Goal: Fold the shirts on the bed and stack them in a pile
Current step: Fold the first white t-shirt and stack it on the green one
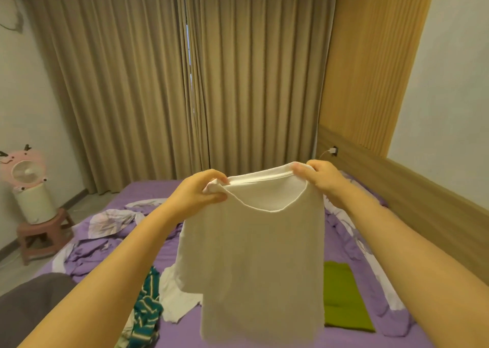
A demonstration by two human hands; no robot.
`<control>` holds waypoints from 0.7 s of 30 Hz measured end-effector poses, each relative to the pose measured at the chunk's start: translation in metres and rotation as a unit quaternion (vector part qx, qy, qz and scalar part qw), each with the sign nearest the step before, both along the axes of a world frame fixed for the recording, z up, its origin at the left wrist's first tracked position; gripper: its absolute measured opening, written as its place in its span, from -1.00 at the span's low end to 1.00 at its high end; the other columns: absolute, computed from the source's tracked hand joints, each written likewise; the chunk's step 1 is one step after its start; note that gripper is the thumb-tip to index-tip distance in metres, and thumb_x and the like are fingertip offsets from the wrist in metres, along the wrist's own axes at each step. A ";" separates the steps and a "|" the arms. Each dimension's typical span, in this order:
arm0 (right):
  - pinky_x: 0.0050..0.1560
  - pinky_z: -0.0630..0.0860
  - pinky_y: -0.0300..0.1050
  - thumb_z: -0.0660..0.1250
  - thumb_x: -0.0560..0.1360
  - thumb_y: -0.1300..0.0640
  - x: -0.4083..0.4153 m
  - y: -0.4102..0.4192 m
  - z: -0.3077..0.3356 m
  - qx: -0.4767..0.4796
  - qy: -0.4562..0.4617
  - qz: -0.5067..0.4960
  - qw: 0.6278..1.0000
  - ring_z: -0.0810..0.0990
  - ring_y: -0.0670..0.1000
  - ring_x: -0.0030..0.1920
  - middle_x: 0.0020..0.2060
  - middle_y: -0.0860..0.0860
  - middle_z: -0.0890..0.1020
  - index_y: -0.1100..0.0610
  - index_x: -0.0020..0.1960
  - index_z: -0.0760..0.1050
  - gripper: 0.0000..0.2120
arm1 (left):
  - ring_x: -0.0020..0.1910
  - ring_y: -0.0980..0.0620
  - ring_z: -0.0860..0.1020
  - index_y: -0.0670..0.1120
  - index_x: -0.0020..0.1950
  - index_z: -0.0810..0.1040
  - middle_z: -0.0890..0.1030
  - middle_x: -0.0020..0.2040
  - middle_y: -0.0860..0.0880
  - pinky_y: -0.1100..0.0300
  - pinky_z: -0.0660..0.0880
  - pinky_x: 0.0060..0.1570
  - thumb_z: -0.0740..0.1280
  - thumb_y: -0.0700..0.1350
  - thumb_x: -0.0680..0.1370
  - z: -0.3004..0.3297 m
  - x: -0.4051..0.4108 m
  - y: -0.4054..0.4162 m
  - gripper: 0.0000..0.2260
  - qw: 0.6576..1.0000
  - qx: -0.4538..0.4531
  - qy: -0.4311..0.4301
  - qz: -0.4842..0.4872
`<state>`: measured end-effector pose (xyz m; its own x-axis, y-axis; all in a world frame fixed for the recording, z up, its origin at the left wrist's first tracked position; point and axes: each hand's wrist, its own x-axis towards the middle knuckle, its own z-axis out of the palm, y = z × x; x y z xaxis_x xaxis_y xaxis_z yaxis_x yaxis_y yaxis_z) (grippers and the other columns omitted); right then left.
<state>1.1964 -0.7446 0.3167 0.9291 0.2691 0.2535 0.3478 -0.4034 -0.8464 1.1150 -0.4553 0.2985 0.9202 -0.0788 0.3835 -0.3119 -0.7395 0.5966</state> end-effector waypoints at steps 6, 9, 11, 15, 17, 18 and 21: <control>-0.44 0.38 -0.24 0.26 0.53 -0.12 -0.007 -0.010 0.008 0.063 0.049 0.042 0.996 0.46 -0.03 -0.35 -0.31 0.08 0.48 0.28 -0.04 0.50 -0.58 | -0.31 0.20 0.41 0.04 -0.07 0.62 0.50 -0.23 0.11 0.43 0.32 -0.32 0.45 -0.08 0.46 0.012 0.000 -0.009 -0.92 0.994 0.096 -0.057 0.022; -0.47 0.36 -0.25 0.28 0.55 -0.03 -0.005 -0.021 0.007 0.103 0.096 0.038 0.989 0.44 -0.07 -0.43 -0.39 0.01 0.47 0.17 -0.18 0.46 -0.73 | -0.17 0.23 0.51 0.06 -0.17 0.66 0.55 -0.08 0.08 0.47 0.42 -0.13 0.48 -0.16 0.43 0.015 -0.001 -0.005 -0.89 0.998 -0.025 -0.061 -0.014; -0.44 0.29 -0.22 0.31 0.53 0.02 -0.002 -0.032 0.005 0.128 0.124 0.030 0.984 0.37 -0.06 -0.40 -0.37 0.02 0.38 0.10 -0.26 0.38 -0.75 | -0.08 0.22 0.57 0.02 -0.19 0.68 0.57 -0.01 0.06 0.36 0.50 0.01 0.46 -0.22 0.44 0.016 -0.002 -0.001 -0.87 0.990 -0.133 -0.016 -0.038; -0.29 0.40 -0.25 0.30 0.52 0.12 -0.006 -0.044 0.001 0.112 0.141 0.060 0.982 0.49 -0.04 -0.28 -0.33 -0.04 0.56 0.14 -0.24 0.51 -0.82 | -0.19 -0.01 0.61 -0.14 -0.05 0.53 0.63 -0.15 -0.09 0.17 0.61 -0.12 0.29 -0.21 0.57 0.014 -0.002 -0.002 -0.96 0.964 -0.227 0.136 -0.018; -0.15 0.33 -0.15 0.35 0.48 0.07 -0.009 -0.043 -0.001 0.066 0.121 0.080 0.987 0.43 0.04 -0.19 -0.29 0.01 0.53 0.19 -0.20 0.47 -0.80 | -0.25 -0.01 0.60 -0.16 -0.03 0.48 0.60 -0.17 -0.12 0.18 0.60 -0.21 0.23 -0.20 0.61 0.011 0.000 -0.008 -0.93 0.948 -0.267 0.173 0.013; -0.13 0.30 -0.09 0.39 0.44 0.03 -0.011 -0.043 -0.002 0.053 0.117 0.087 0.988 0.40 0.07 -0.17 -0.26 0.05 0.50 0.20 -0.18 0.46 -0.76 | -0.26 -0.01 0.58 -0.16 -0.04 0.48 0.59 -0.20 -0.12 0.17 0.57 -0.23 0.20 -0.20 0.62 0.010 0.001 -0.011 -0.90 0.940 -0.289 0.179 0.026; -0.25 0.38 -0.17 0.42 0.39 0.02 -0.016 -0.042 -0.003 0.045 0.125 0.096 0.986 0.47 -0.03 -0.27 -0.30 0.04 0.50 0.15 -0.24 0.43 -0.76 | -0.35 0.01 0.43 -0.14 -0.14 0.49 0.48 -0.28 -0.11 0.17 0.39 -0.33 0.13 -0.25 0.61 0.002 0.007 -0.018 -0.80 0.930 -0.325 0.161 0.065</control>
